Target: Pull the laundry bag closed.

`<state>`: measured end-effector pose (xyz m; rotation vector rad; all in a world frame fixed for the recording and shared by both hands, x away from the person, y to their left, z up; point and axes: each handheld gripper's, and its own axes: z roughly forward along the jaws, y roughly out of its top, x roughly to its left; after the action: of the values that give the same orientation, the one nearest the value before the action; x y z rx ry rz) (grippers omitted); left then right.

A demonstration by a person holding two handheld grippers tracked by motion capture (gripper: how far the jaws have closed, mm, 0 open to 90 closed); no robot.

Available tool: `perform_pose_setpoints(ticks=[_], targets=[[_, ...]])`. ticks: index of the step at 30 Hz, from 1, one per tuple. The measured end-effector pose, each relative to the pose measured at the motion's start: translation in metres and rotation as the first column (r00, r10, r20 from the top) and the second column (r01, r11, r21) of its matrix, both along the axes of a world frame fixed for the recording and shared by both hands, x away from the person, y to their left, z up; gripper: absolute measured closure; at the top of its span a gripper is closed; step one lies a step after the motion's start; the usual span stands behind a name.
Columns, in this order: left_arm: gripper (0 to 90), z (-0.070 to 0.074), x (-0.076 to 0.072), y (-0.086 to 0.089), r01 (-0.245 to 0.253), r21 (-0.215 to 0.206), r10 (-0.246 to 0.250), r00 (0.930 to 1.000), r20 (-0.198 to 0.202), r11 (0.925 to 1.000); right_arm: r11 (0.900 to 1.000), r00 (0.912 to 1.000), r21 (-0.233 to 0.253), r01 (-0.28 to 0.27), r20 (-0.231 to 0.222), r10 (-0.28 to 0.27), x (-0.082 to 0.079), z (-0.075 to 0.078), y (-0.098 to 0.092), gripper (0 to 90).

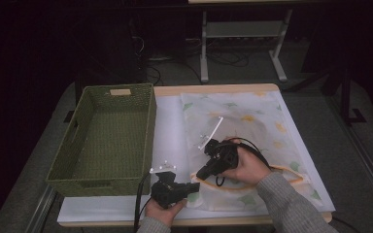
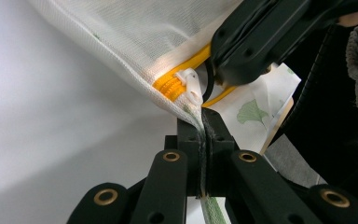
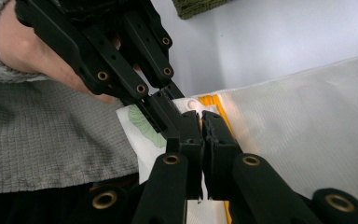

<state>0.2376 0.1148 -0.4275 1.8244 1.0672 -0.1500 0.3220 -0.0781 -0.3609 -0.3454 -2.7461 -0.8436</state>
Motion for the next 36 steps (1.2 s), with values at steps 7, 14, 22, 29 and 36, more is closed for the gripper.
perform_pose_setpoints(ticks=[7,14,22,29,36], targets=[[86.3,0.002,-0.001,-0.004,0.017,0.013,-0.017,0.9996,0.022,0.9998,1.000,0.9999,-0.006,0.006,-0.014,-0.006,0.004,-0.006,0.004,87.0],[85.5,0.003,-0.004,-0.007,0.026,0.027,-0.028,0.9985,0.048,0.9993,1.000,0.9993,-0.008,0.002,-0.036,-0.002,0.004,-0.007,0.010,80.6],[85.3,0.000,-0.003,-0.007,0.025,0.044,-0.027,0.9988,0.041,0.9987,1.000,0.9988,-0.013,0.002,-0.049,-0.003,0.005,-0.009,0.017,77.6],[85.2,-0.002,-0.004,-0.011,0.030,0.049,-0.032,0.9987,0.039,0.9984,0.999,0.9982,-0.032,0.017,-0.056,-0.019,0.006,-0.012,0.020,76.4],[85.2,-0.003,-0.005,-0.008,0.024,0.051,-0.027,0.9987,0.044,0.9984,0.998,0.9986,-0.058,0.011,-0.051,-0.014,0.007,-0.013,0.020,86.5]])
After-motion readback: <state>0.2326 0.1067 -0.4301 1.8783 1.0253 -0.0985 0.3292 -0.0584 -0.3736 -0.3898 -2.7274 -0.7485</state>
